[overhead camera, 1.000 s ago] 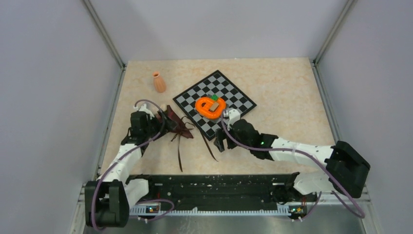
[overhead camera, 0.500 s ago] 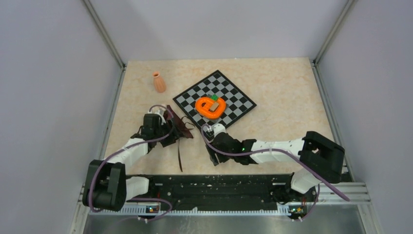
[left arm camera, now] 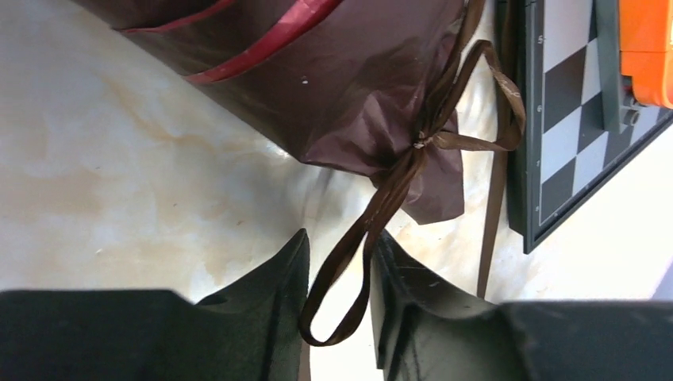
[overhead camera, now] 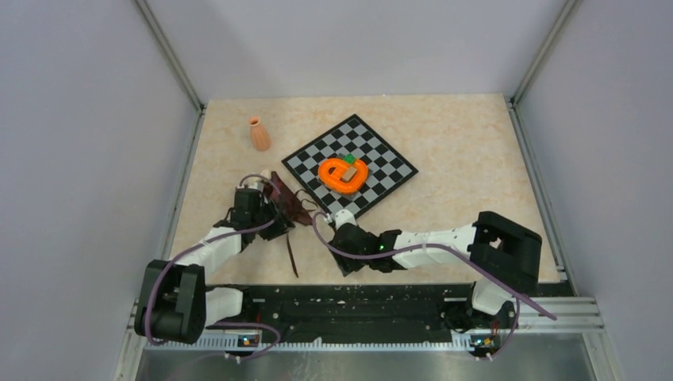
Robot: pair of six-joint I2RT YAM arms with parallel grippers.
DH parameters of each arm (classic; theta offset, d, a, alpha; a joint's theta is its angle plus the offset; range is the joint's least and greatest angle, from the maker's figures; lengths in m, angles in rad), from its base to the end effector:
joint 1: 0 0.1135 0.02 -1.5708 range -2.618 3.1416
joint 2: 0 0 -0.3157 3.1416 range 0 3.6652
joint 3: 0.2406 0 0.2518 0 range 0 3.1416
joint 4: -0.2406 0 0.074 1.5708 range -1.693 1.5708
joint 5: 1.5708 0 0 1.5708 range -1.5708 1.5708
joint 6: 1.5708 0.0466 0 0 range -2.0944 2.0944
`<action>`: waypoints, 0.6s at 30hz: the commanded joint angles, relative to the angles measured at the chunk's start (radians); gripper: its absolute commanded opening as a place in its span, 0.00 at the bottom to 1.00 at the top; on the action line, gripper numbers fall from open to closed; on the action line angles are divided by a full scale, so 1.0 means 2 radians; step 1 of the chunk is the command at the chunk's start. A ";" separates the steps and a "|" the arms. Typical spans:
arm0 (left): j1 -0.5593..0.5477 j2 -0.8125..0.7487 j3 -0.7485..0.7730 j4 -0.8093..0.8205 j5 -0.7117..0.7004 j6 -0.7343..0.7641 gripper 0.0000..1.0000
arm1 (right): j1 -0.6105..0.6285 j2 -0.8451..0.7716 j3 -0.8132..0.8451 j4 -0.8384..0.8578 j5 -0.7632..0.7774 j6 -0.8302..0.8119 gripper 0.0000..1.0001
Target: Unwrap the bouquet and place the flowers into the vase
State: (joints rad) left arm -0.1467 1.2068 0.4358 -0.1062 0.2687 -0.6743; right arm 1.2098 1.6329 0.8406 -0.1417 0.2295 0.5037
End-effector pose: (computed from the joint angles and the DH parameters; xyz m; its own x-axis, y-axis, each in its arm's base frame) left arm 0.1969 -0.0416 0.1897 -0.7870 -0.4922 -0.3719 -0.2337 0.7958 -0.5586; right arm 0.1247 0.3003 0.2006 -0.6654 -0.4317 -0.6091 -0.6189 0.7751 0.1268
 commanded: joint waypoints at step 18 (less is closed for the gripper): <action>-0.001 -0.123 0.003 -0.080 -0.078 0.000 0.60 | 0.029 0.002 0.032 -0.013 0.040 -0.003 0.00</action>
State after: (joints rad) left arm -0.1467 1.0142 0.4145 -0.2161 0.1307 -0.6895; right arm 1.2537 1.6646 0.8719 -0.1810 0.3054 0.5159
